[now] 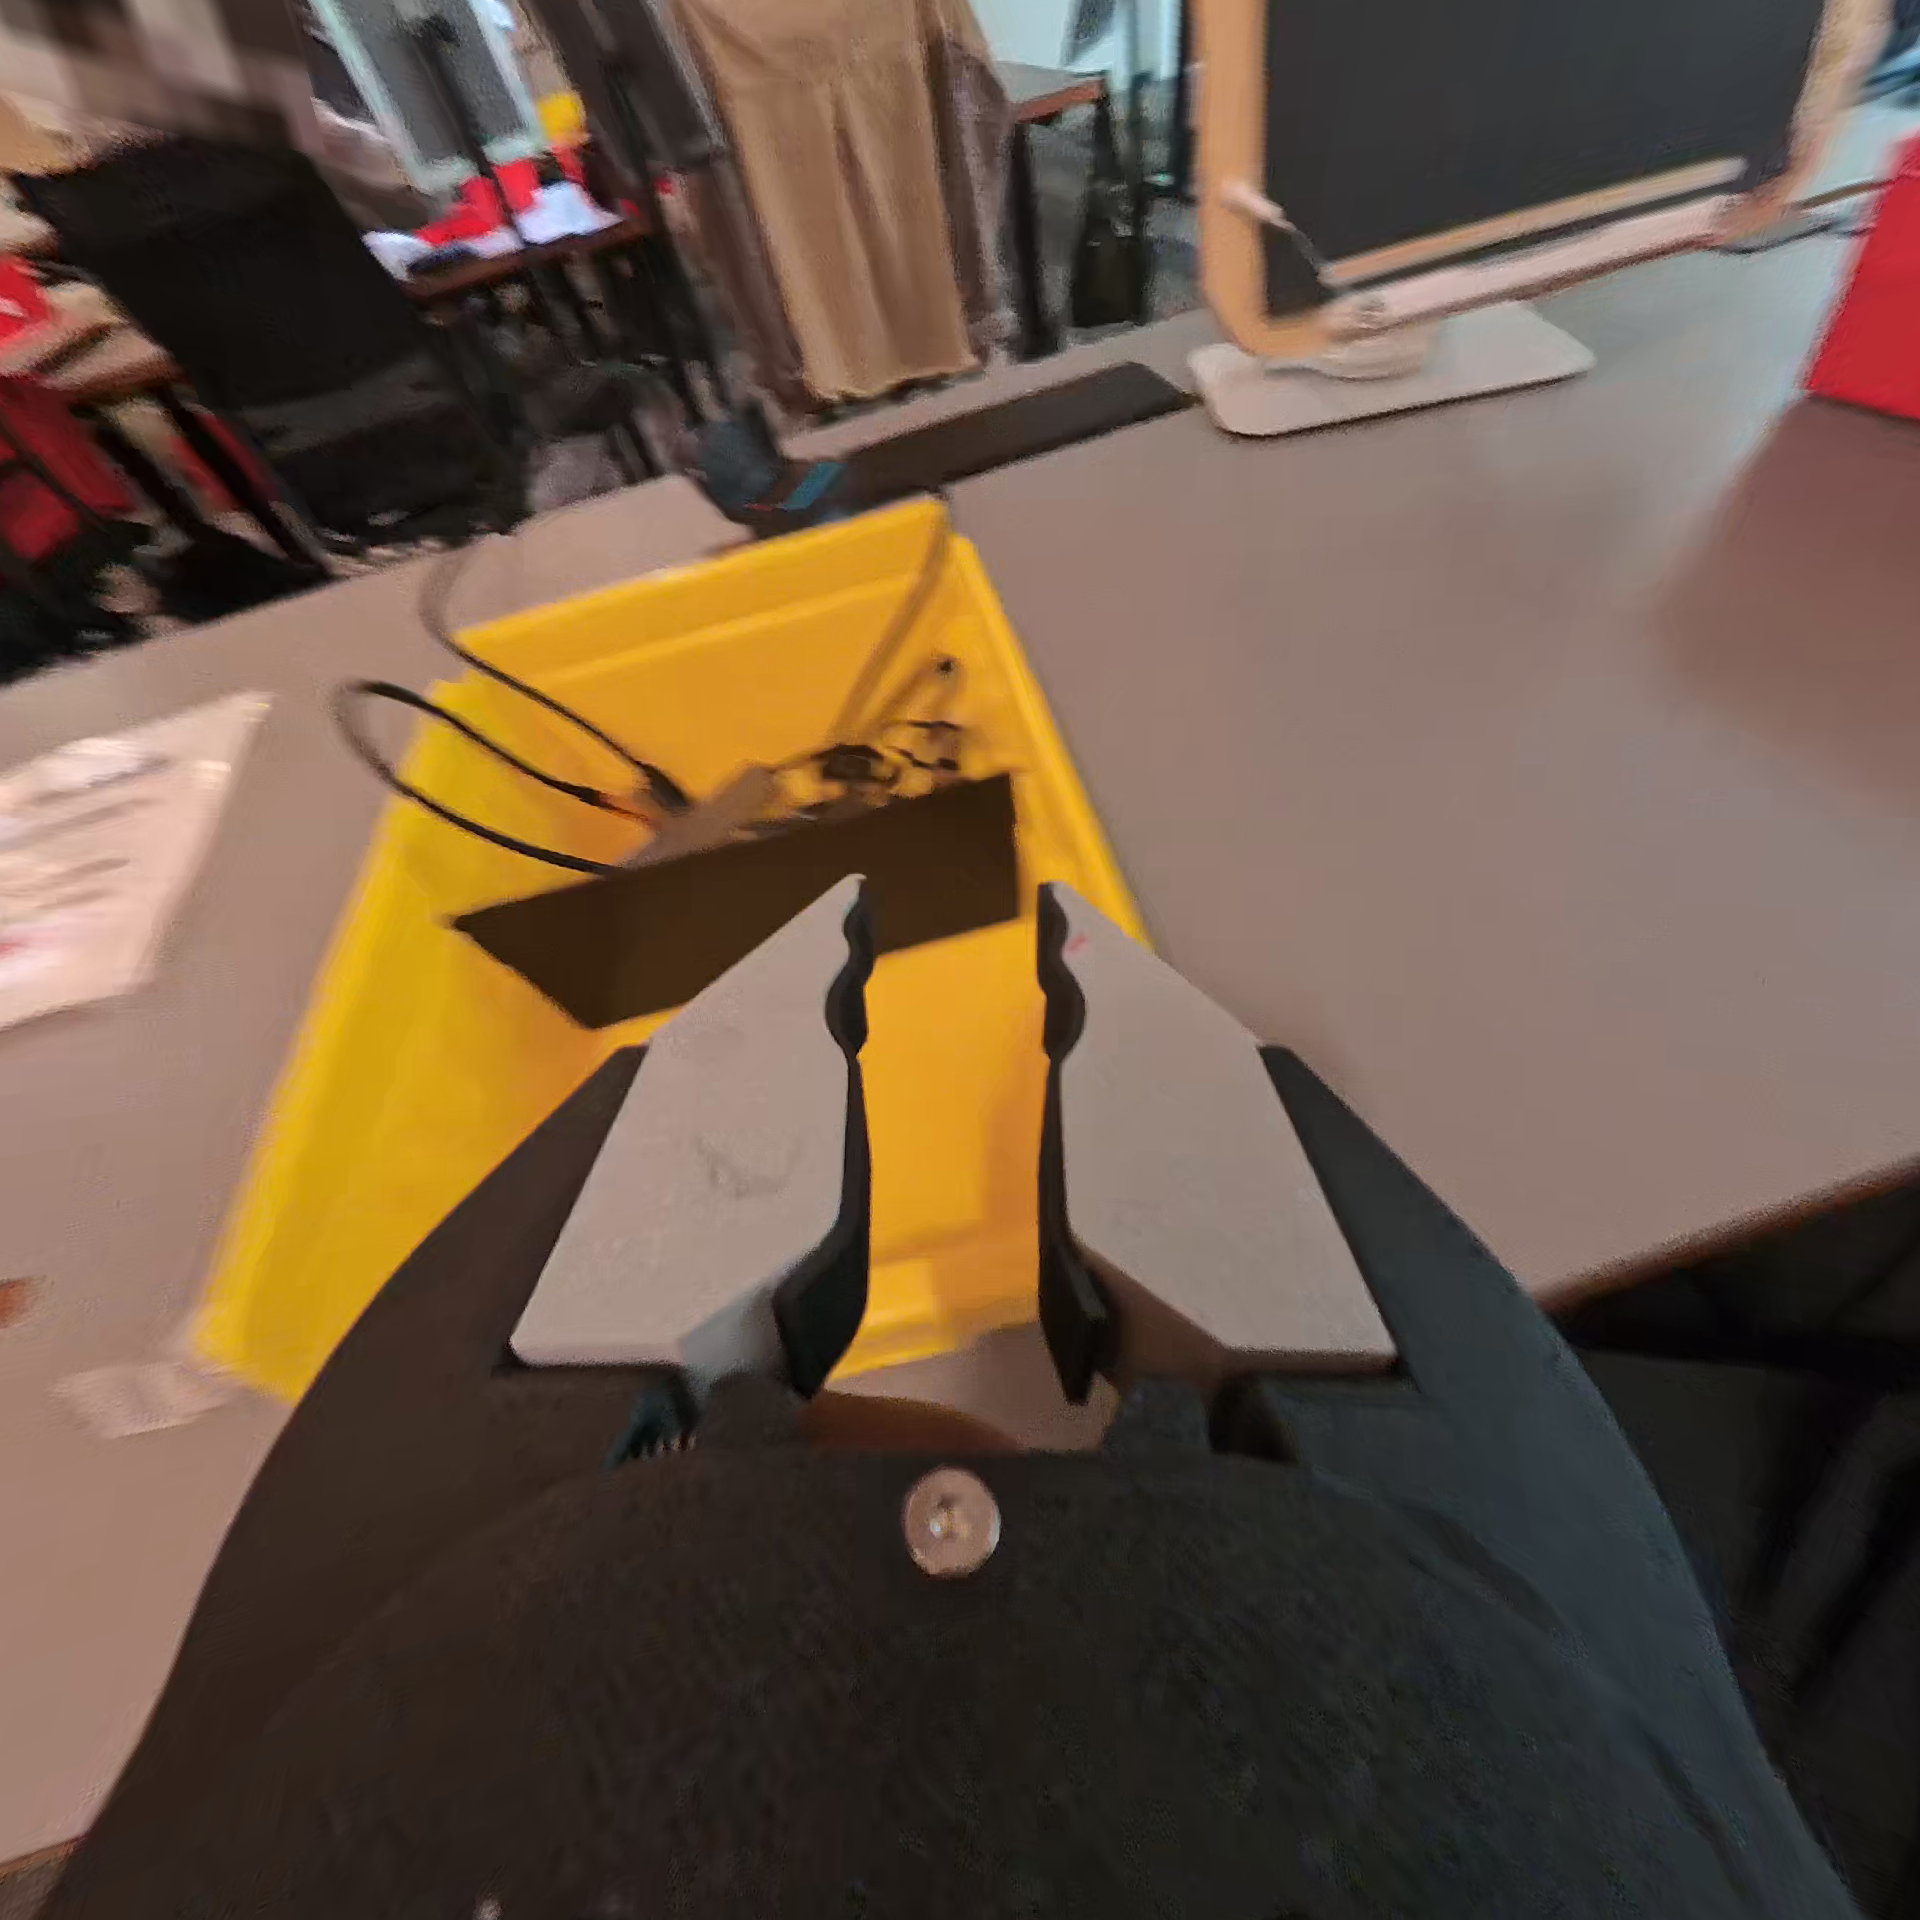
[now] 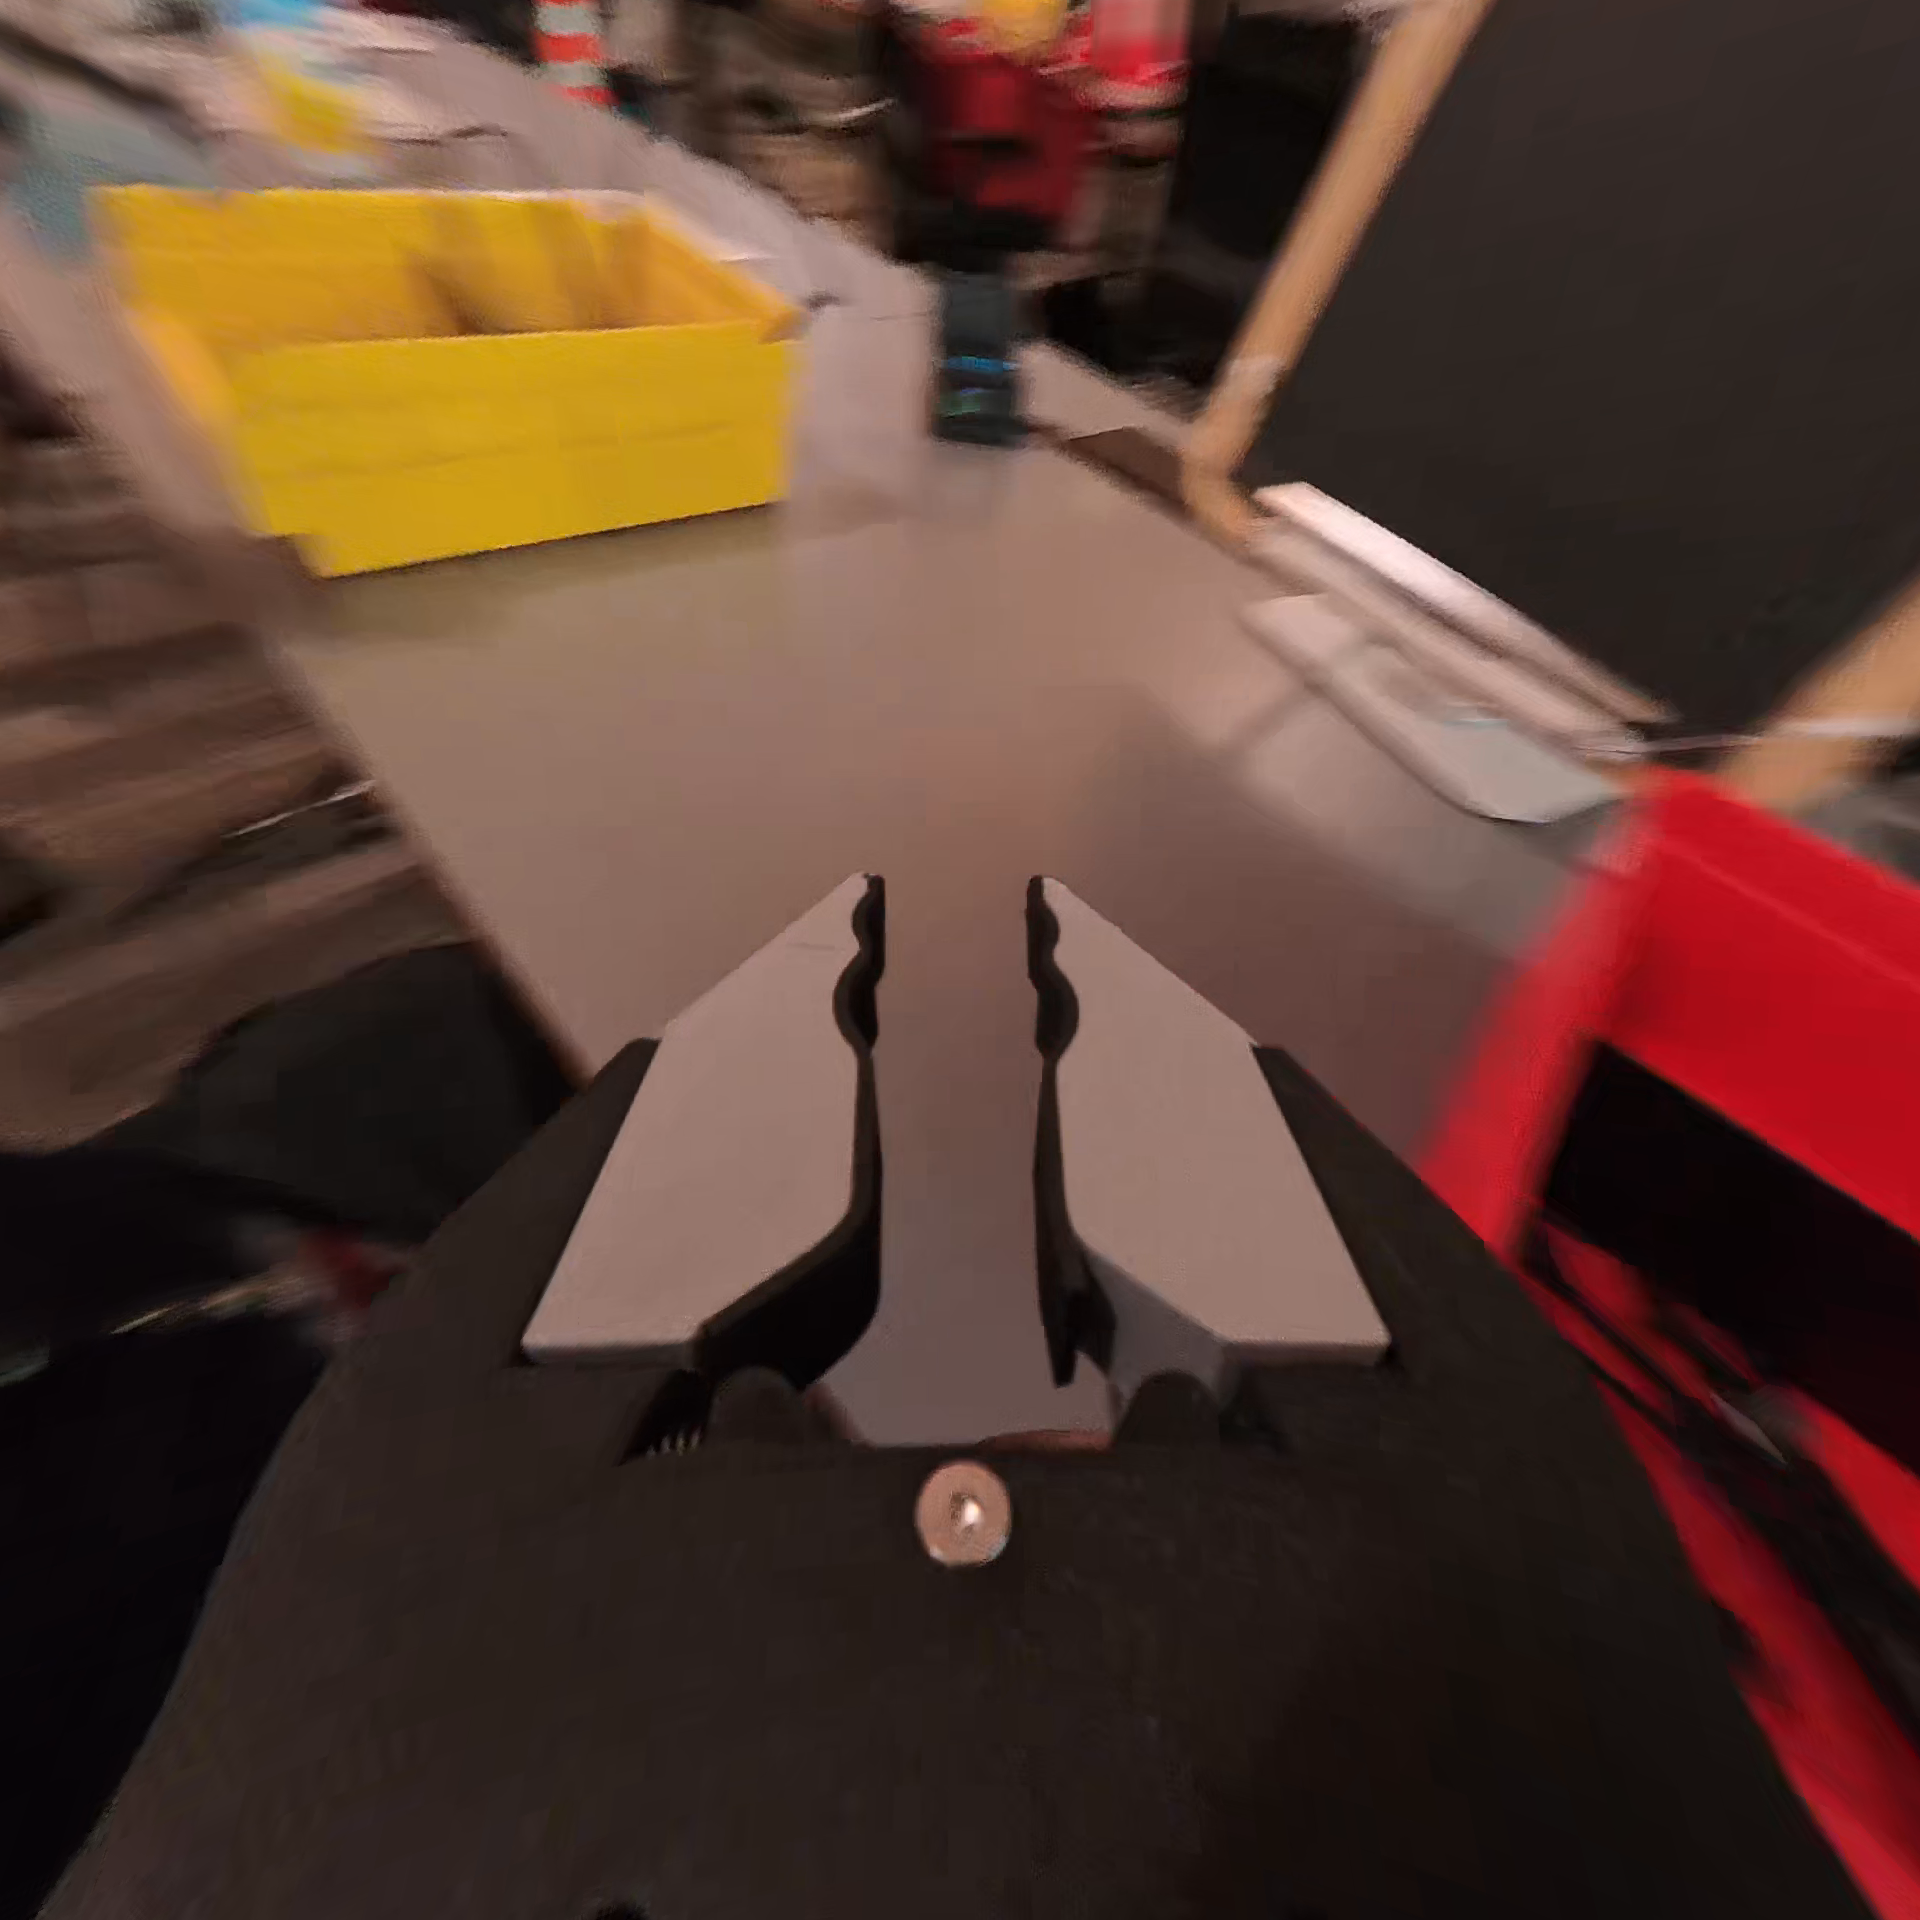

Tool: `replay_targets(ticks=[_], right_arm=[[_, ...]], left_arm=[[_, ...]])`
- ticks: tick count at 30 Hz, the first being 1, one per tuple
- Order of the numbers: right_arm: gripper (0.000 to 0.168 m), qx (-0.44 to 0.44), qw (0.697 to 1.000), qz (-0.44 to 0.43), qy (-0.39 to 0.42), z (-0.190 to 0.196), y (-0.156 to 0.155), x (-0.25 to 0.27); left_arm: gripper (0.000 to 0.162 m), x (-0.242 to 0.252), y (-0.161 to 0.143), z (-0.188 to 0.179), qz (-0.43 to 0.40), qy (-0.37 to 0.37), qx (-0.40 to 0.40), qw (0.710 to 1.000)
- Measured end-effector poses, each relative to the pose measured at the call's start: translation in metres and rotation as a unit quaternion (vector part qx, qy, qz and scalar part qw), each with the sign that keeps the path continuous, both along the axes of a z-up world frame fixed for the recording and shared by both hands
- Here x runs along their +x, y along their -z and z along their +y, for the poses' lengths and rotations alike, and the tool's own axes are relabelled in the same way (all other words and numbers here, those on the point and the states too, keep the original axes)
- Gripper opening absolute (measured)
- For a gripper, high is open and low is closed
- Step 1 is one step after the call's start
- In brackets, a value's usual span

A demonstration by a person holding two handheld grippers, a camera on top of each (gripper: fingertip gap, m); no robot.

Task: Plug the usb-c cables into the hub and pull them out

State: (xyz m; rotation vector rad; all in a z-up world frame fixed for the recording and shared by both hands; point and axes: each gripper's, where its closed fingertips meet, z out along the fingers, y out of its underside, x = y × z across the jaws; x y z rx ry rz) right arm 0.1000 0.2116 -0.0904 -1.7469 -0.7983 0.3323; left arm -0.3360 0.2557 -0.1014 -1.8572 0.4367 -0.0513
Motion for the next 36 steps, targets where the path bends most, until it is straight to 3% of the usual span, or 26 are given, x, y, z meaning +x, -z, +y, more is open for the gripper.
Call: replay_targets(ticks=[2,4,9,11,14,17,25,36], right_arm=[[0.035,-0.057,0.996,-0.005,-0.073,0.003,0.018,-0.038],[0.033,-0.060,0.993,-0.018,-0.102,0.026,0.032,-0.067],[0.028,-0.076,0.991,0.001,-0.106,0.113,0.058,-0.115],[0.027,-0.072,0.992,0.006,-0.099,0.141,0.066,-0.125],[0.025,-0.061,0.993,-0.002,-0.098,0.167,0.078,-0.131],[0.023,-0.049,0.994,-0.030,-0.093,0.177,0.094,-0.126],[0.024,-0.058,0.993,-0.050,-0.095,0.174,0.112,-0.130],[0.027,-0.041,0.995,-0.026,-0.083,0.172,0.104,-0.125]], left_arm=[[0.028,-0.042,-0.019,0.026,0.040,-0.059,-0.006,0.997],[0.037,-0.083,-0.022,0.062,0.045,-0.119,-0.049,0.991],[0.039,-0.135,0.006,0.137,0.053,-0.197,-0.147,0.968],[0.034,-0.142,0.026,0.151,0.075,-0.206,-0.190,0.957],[0.001,-0.147,0.030,0.164,0.102,-0.213,-0.200,0.951],[0.000,-0.143,-0.013,0.176,0.117,-0.215,-0.141,0.959],[0.000,-0.092,-0.191,0.186,0.221,-0.199,0.025,0.955],[0.001,-0.026,-0.320,0.159,0.277,-0.189,0.137,0.932]])
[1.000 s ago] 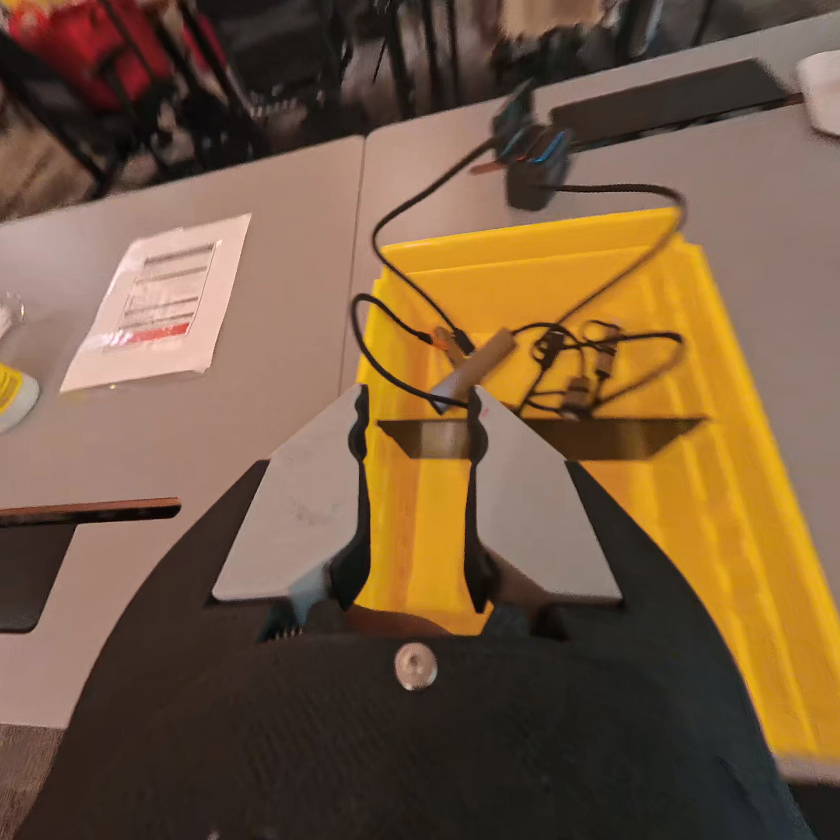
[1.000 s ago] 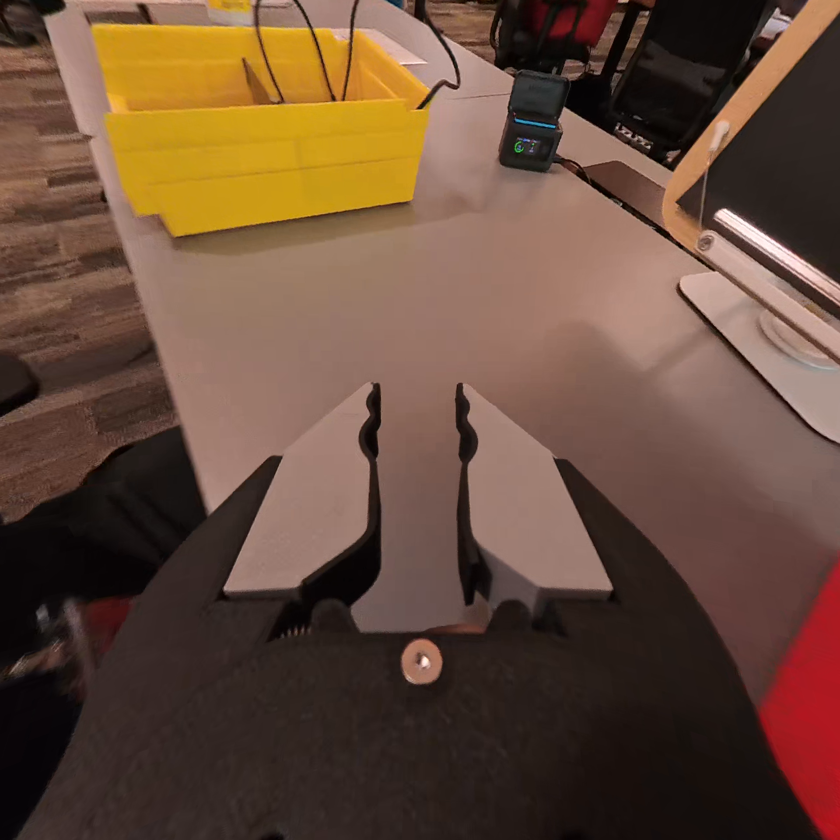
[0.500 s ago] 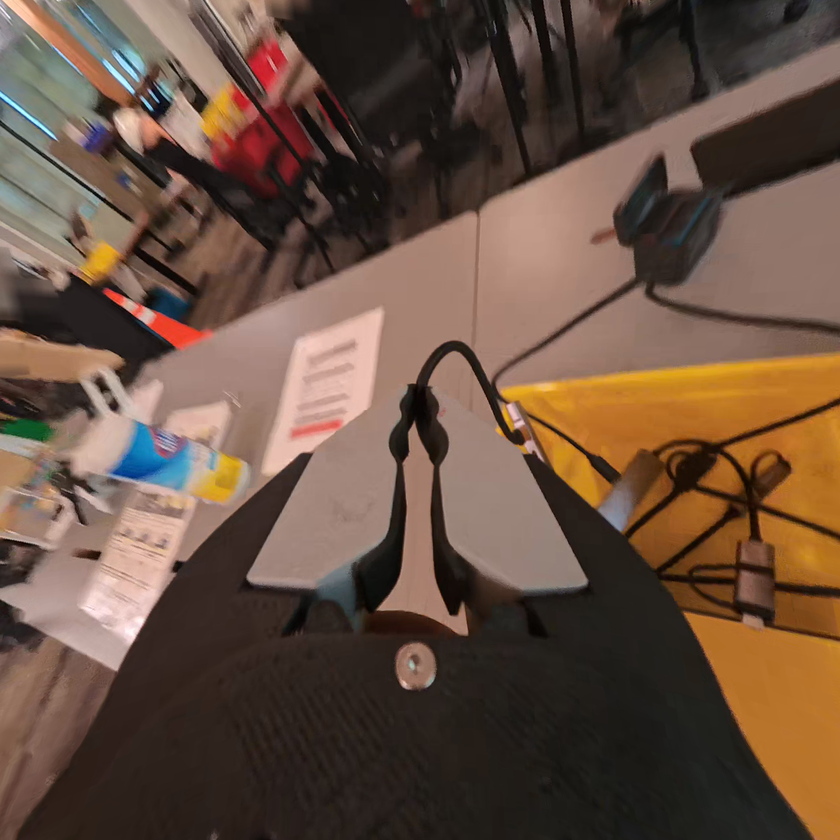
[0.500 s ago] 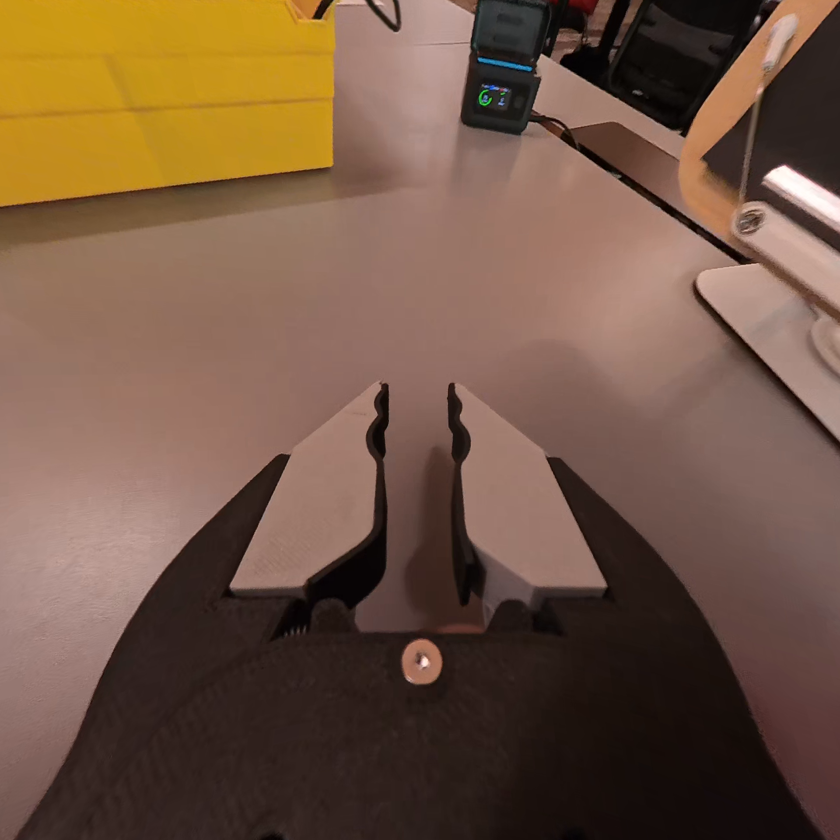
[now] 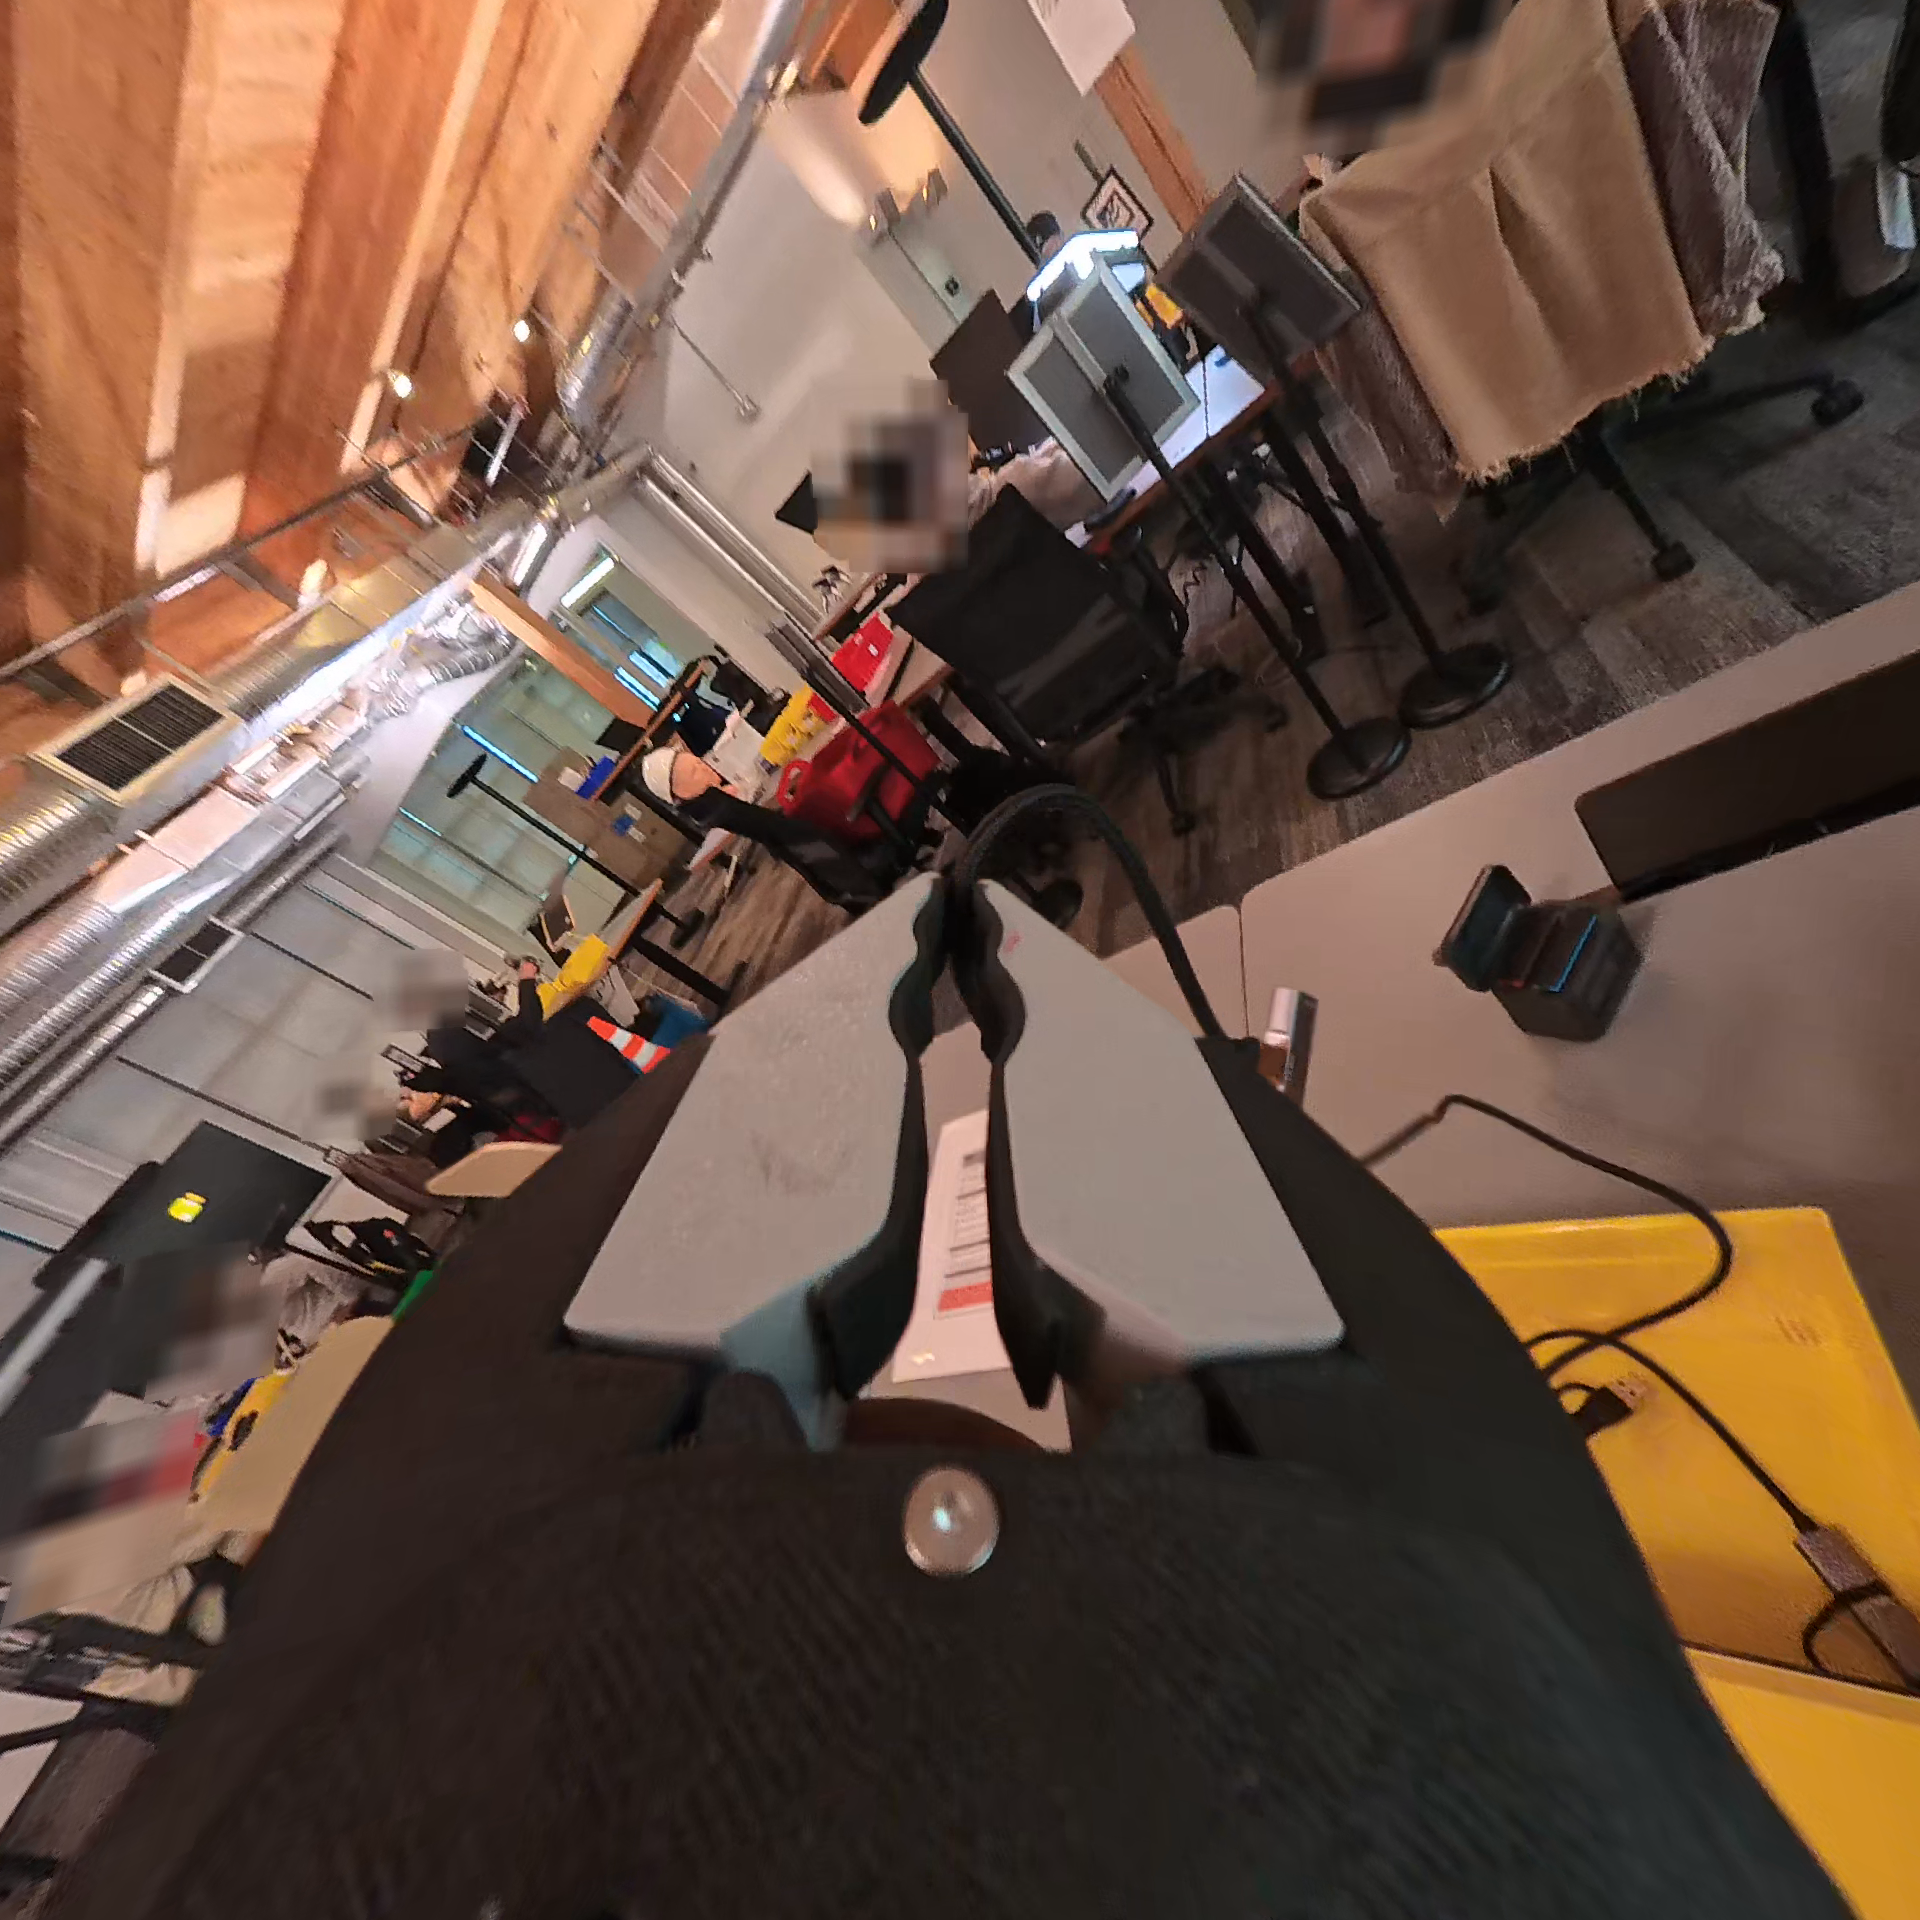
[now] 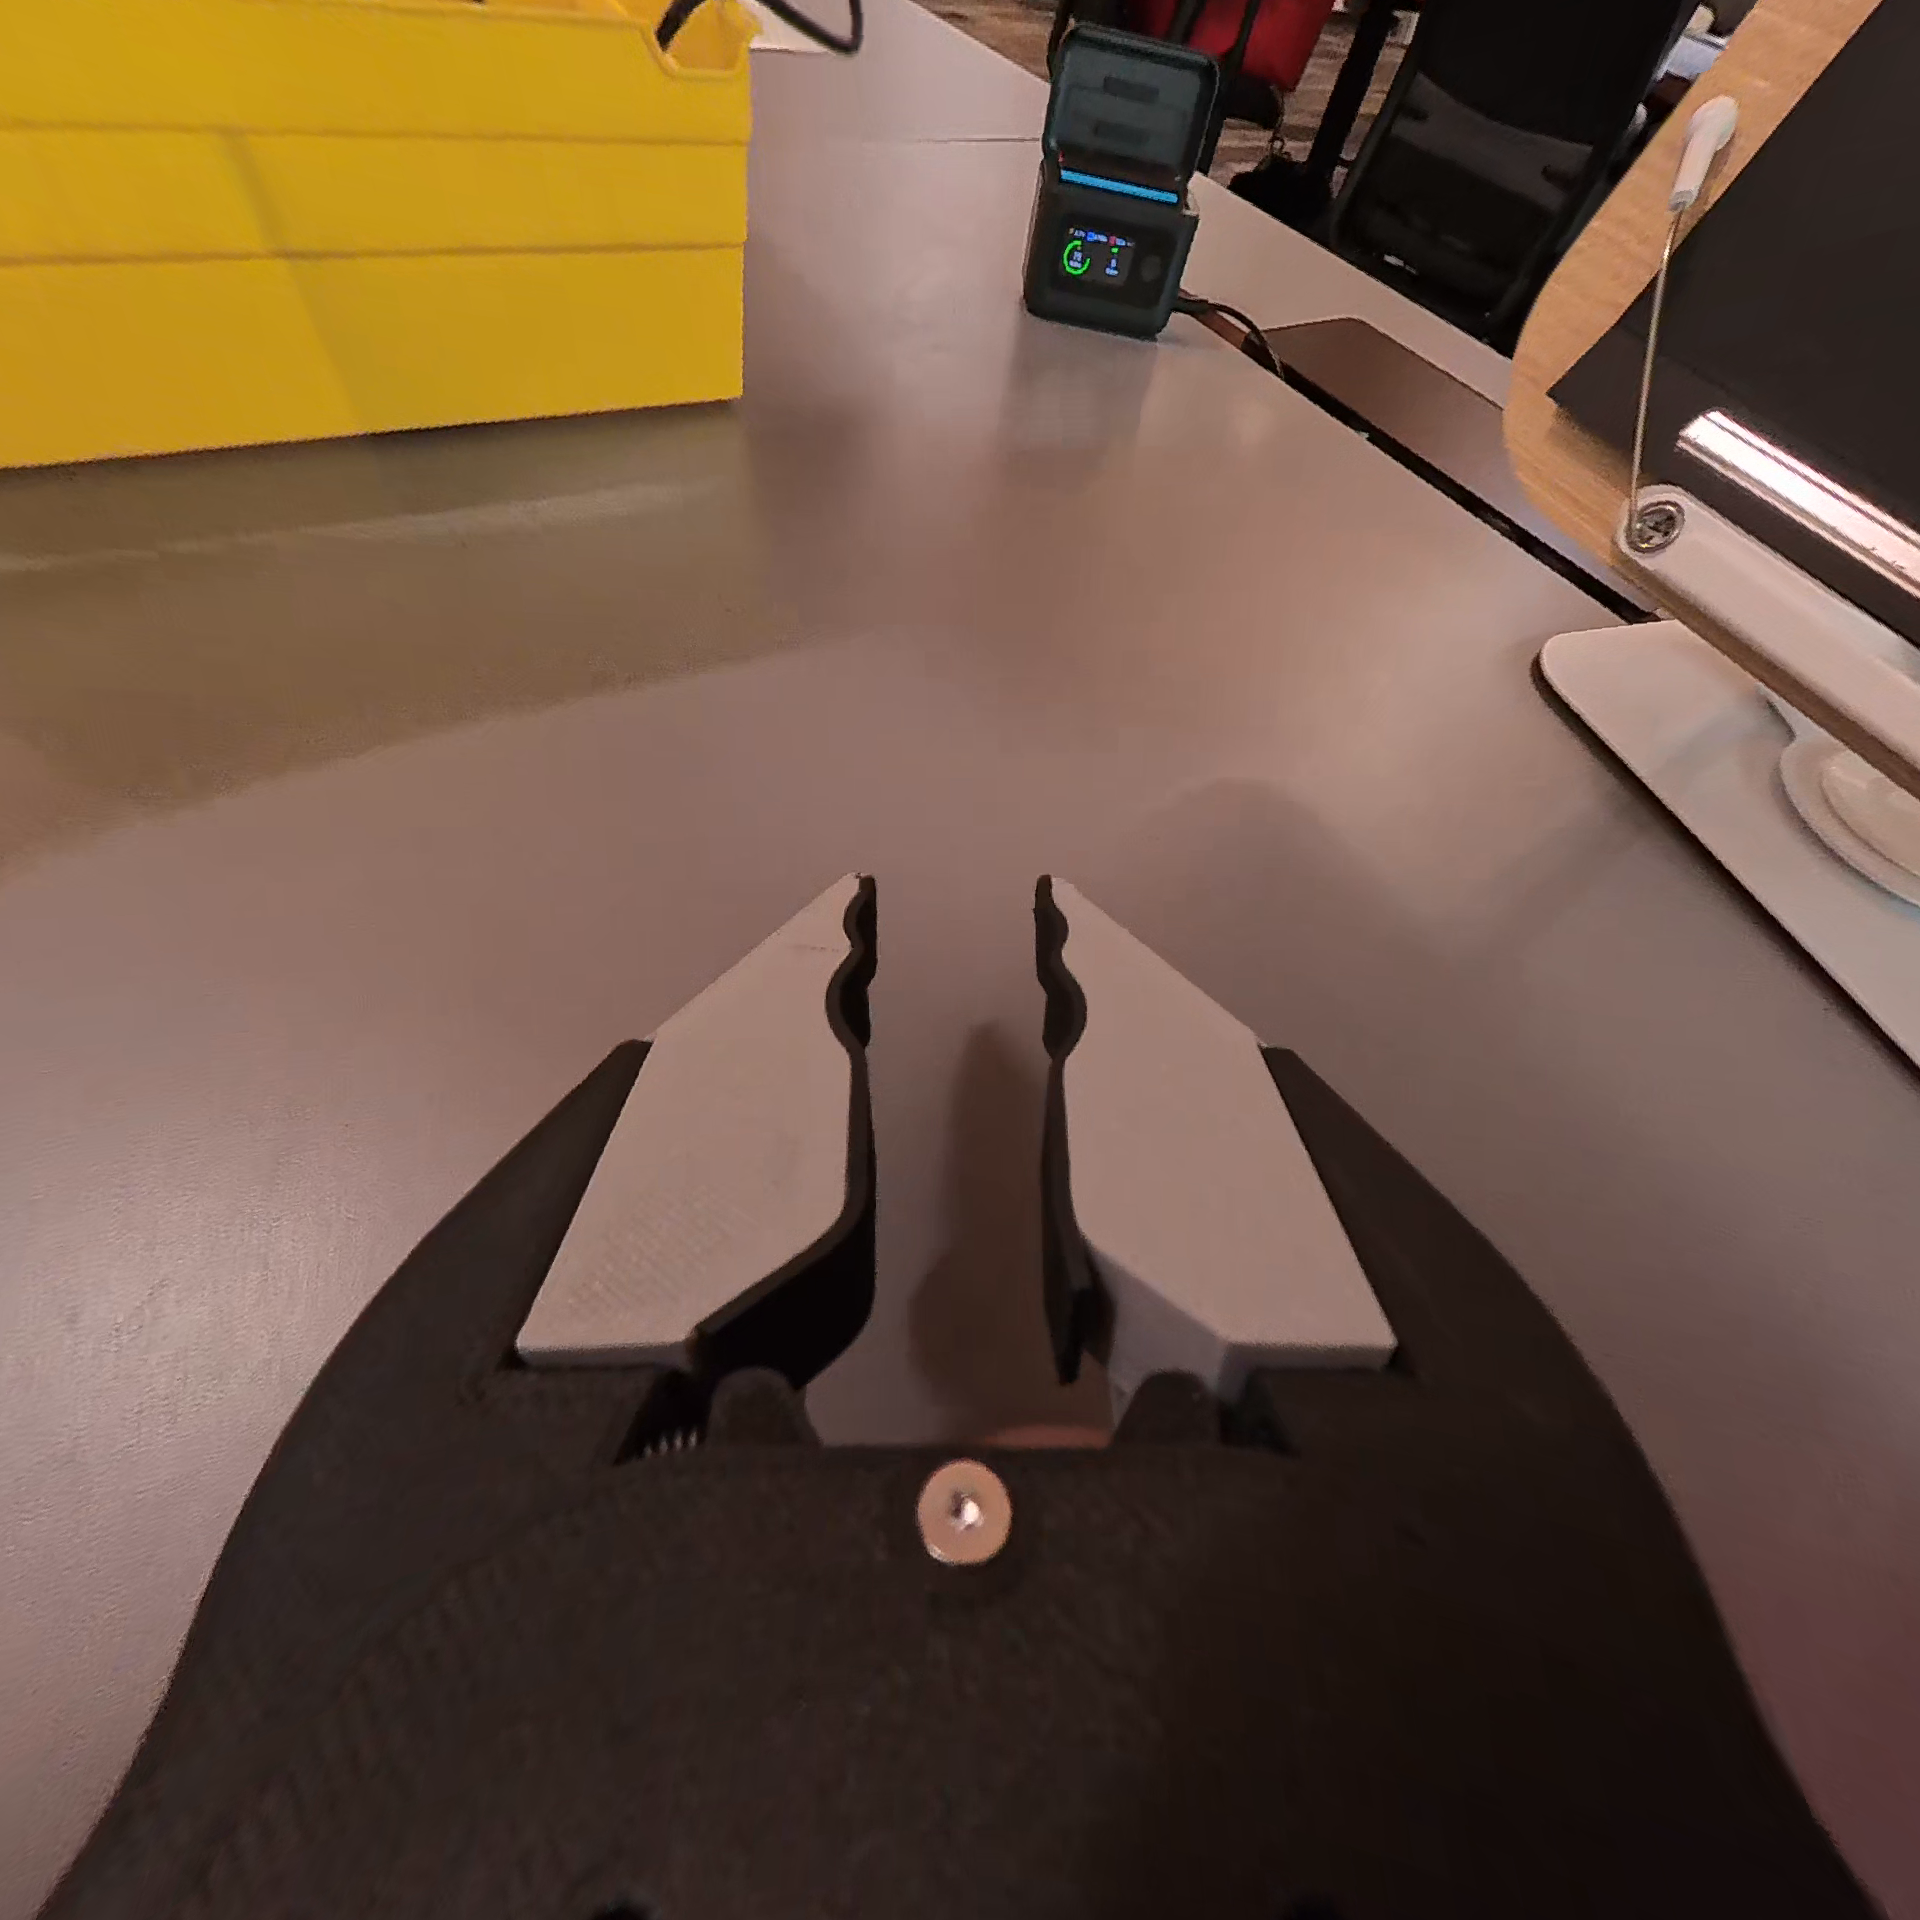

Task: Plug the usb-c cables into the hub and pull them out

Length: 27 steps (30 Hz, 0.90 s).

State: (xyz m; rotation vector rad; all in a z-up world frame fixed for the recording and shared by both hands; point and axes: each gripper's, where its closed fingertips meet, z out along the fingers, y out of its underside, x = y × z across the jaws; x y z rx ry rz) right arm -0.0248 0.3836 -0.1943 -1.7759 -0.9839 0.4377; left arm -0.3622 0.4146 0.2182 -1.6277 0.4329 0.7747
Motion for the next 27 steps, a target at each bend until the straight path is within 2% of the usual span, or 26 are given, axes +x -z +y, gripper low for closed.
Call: replay_targets(ticks=[4,6,10,14,20,22,23,24,26,27], right_arm=[[0.033,-0.014,0.999,0.023,-0.021,-0.004,-0.003,-0.004],[0.037,-0.034,0.995,0.067,-0.066,-0.015,-0.011,-0.015],[0.042,-0.069,0.970,0.182,-0.148,-0.035,-0.043,-0.026],[0.057,-0.095,0.926,0.302,-0.208,-0.051,-0.084,-0.019],[0.068,-0.096,0.866,0.418,-0.256,-0.063,-0.130,0.007],[0.057,-0.094,0.873,0.422,-0.226,-0.052,-0.129,0.013],[0.041,-0.090,0.874,0.423,-0.223,-0.050,-0.129,0.016],[0.007,-0.083,0.873,0.424,-0.227,-0.051,-0.130,0.018],[0.003,-0.071,0.883,0.414,-0.210,-0.045,-0.129,0.022],[0.003,-0.071,0.889,0.406,-0.198,-0.041,-0.126,0.023]], left_arm=[[0.001,0.029,-0.037,-0.017,0.016,0.021,0.016,1.000],[0.001,0.053,-0.049,-0.025,0.002,0.055,0.024,0.998],[0.001,0.122,-0.042,-0.043,-0.026,0.155,0.015,0.988],[0.001,0.205,0.004,-0.059,-0.026,0.258,-0.016,0.966],[0.001,0.306,0.109,-0.061,-0.060,0.379,-0.092,0.919],[0.001,0.326,0.137,-0.060,-0.089,0.409,-0.109,0.902],[0.001,0.334,0.149,-0.059,-0.105,0.422,-0.115,0.893],[0.000,0.339,0.158,-0.057,-0.121,0.432,-0.117,0.886],[0.001,0.337,0.172,-0.043,-0.153,0.427,-0.105,0.885],[0.001,0.328,0.178,-0.029,-0.167,0.405,-0.091,0.894]])
